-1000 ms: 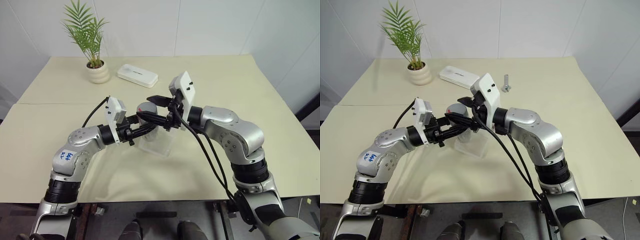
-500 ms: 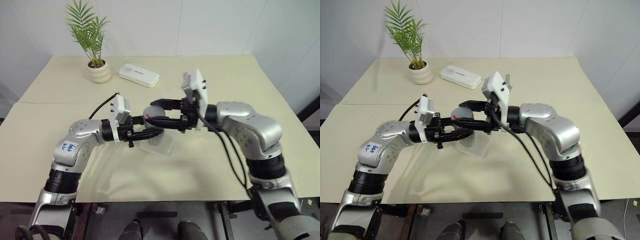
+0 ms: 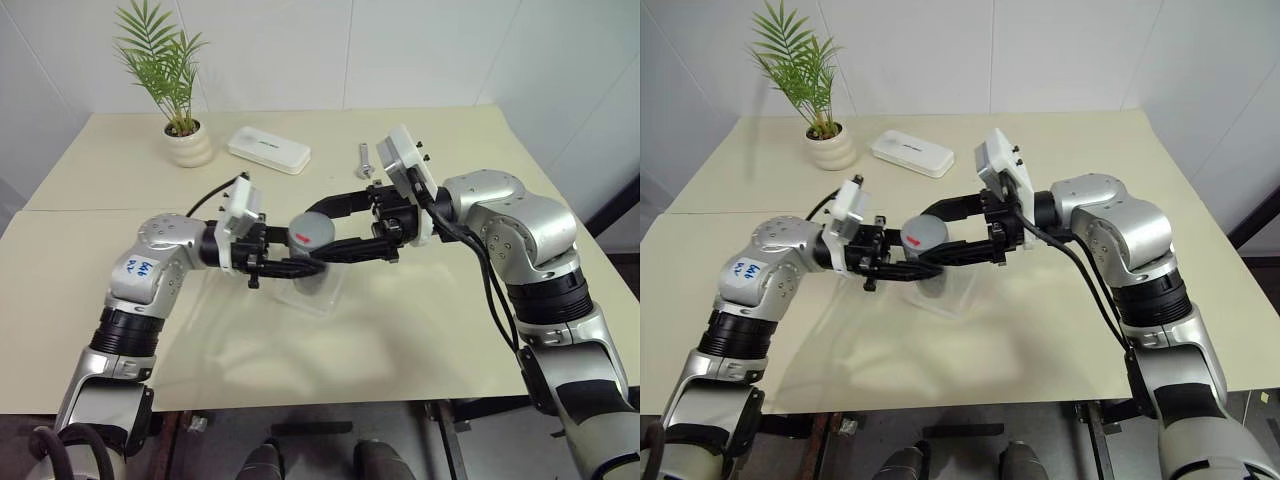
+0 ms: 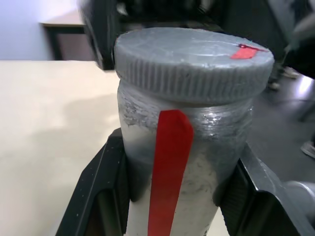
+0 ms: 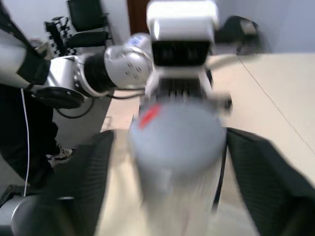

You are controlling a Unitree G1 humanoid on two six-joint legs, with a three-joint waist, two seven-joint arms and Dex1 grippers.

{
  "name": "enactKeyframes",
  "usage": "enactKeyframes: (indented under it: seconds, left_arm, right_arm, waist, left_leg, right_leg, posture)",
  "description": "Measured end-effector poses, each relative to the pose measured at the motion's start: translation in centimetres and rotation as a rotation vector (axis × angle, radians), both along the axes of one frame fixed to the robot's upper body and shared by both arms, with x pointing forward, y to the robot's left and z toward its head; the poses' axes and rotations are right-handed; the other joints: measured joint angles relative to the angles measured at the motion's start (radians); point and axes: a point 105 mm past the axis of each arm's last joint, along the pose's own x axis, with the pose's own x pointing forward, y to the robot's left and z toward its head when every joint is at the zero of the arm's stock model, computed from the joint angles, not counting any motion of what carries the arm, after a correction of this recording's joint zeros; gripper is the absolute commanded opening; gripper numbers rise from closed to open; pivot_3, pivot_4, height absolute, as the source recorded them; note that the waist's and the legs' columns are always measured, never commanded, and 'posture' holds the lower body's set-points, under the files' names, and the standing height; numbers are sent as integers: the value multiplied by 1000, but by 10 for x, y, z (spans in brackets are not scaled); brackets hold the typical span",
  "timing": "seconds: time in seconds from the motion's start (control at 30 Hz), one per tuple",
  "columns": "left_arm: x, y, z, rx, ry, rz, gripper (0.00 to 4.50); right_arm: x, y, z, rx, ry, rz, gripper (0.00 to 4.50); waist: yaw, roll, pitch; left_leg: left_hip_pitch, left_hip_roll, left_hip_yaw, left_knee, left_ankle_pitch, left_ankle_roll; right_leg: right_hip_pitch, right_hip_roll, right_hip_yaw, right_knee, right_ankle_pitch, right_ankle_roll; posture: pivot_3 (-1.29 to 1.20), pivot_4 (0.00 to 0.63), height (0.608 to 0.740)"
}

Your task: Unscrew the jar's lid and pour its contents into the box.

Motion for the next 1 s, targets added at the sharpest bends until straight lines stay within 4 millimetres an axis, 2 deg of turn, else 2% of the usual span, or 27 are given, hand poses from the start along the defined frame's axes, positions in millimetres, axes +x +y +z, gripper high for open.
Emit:
enactKeyframes:
  seconds: [0.23, 0.43, 0.57, 0.7, 1.0]
  left_arm:
    - [3, 7, -5, -22, 18, 52, 1905]
    - [6, 7, -7, -53, 27, 88, 1905]
    - [5, 3, -10, -58, 38, 77, 1905]
    - [4, 0, -10, -57, 40, 69, 1905]
    - [5, 0, -11, -58, 49, 79, 1905]
  right_arm:
    - [8, -5, 11, 42, -68, -91, 4465]
    - [1, 23, 15, 111, -96, -102, 4465]
    - [7, 36, 7, 104, -89, -138, 4465]
    - [17, 39, 5, 99, -91, -175, 4465]
    - [21, 40, 5, 100, -93, -172, 4465]
  waist:
    - [0, 0, 0]
    - [-4, 1, 0]
    - [-2, 1, 0]
    - [-3, 1, 0]
    - [-4, 1, 0]
  left_leg:
    - [0, 0, 0, 1, 0, 0]
    - [0, 0, 0, 1, 0, 0]
    - [0, 0, 0, 3, 0, -1]
    - [0, 0, 0, 3, 0, -1]
    - [0, 0, 0, 3, 0, -1]
  right_leg:
    - [0, 0, 0, 1, 0, 0]
    - [-1, 0, 0, 2, 0, 0]
    - [-1, 0, 0, 4, 0, 0]
    - [-1, 0, 0, 5, 0, 0]
    - [-1, 0, 0, 5, 0, 0]
  posture:
    - [0, 150, 740]
    - [0, 150, 740]
    - [0, 150, 740]
    - [0, 150, 740]
    - [0, 150, 740]
